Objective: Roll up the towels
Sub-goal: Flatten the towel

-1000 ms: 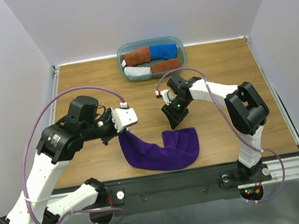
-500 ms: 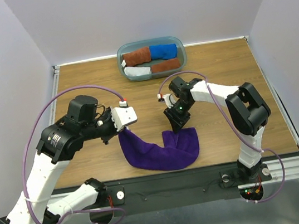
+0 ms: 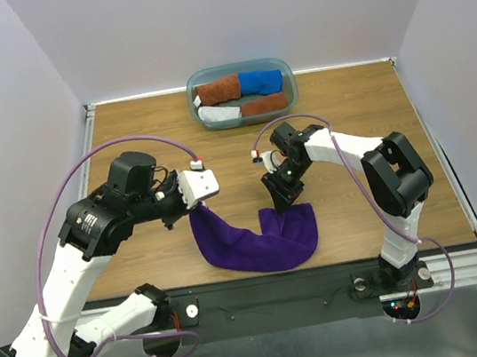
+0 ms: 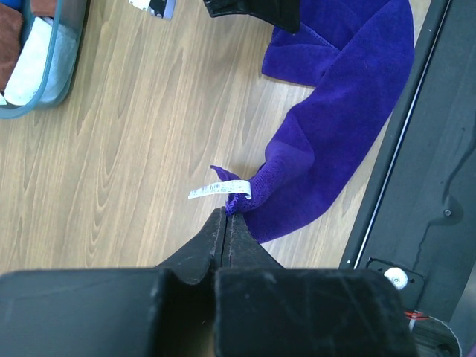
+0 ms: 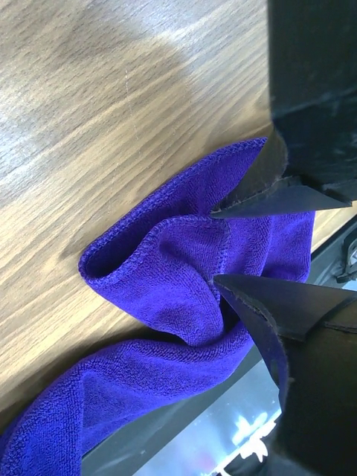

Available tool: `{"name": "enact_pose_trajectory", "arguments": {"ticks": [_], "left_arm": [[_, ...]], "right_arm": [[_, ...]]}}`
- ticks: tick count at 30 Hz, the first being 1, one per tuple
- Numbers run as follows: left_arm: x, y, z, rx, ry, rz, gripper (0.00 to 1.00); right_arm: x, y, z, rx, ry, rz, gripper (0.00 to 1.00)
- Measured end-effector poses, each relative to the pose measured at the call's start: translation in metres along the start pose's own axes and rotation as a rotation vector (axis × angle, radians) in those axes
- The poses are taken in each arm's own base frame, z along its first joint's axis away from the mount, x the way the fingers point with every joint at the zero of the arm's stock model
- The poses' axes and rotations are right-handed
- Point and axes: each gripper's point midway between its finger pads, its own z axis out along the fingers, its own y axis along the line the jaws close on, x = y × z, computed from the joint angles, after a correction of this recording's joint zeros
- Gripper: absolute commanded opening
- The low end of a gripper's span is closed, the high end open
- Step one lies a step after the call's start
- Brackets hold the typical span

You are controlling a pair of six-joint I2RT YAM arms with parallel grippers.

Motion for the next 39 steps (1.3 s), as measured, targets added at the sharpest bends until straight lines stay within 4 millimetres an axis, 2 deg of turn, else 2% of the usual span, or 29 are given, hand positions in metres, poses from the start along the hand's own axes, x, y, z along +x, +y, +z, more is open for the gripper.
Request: {"name": "enact_pose_trajectory", "arguments": {"ticks": [14, 17, 18, 26, 29, 35, 37, 39], "left_arm": [[0.004, -0.001, 0.005, 0.006, 0.007, -0.006, 0.0], [0.004, 0.0, 0.005, 0.004, 0.005, -0.007, 0.0], [0.004, 0.0, 0.005, 0.004, 0.004, -0.007, 0.0], [0.006, 0.0, 0.007, 0.008, 0.006, -0.015, 0.0], [0.006, -0.001, 0.007, 0.011, 0.005, -0.017, 0.0], [0.005, -0.002, 0.008, 0.015, 0.0, -0.021, 0.0], [0.007, -0.003, 0.01, 0.016, 0.003, -0.028, 0.0], [0.01, -0.001, 0.012, 0.009, 0.011, -0.044, 0.0]], "right_arm": [[0.004, -0.009, 0.001, 0.048, 0.02, 0.009, 0.41], [0.005, -0.012, 0.002, 0.059, 0.024, 0.011, 0.32], [0.005, -0.012, 0.002, 0.059, 0.026, 0.014, 0.32], [0.004, 0.002, 0.005, -0.028, 0.023, 0.021, 0.33], [0.008, 0.004, 0.011, -0.065, 0.044, 0.037, 0.01], [0.011, 0.004, 0.009, -0.08, 0.06, 0.063, 0.01], [0.007, 0.002, 0.001, -0.084, 0.036, 0.075, 0.01], [-0.006, -0.006, -0.023, -0.095, -0.038, 0.108, 0.0]]}}
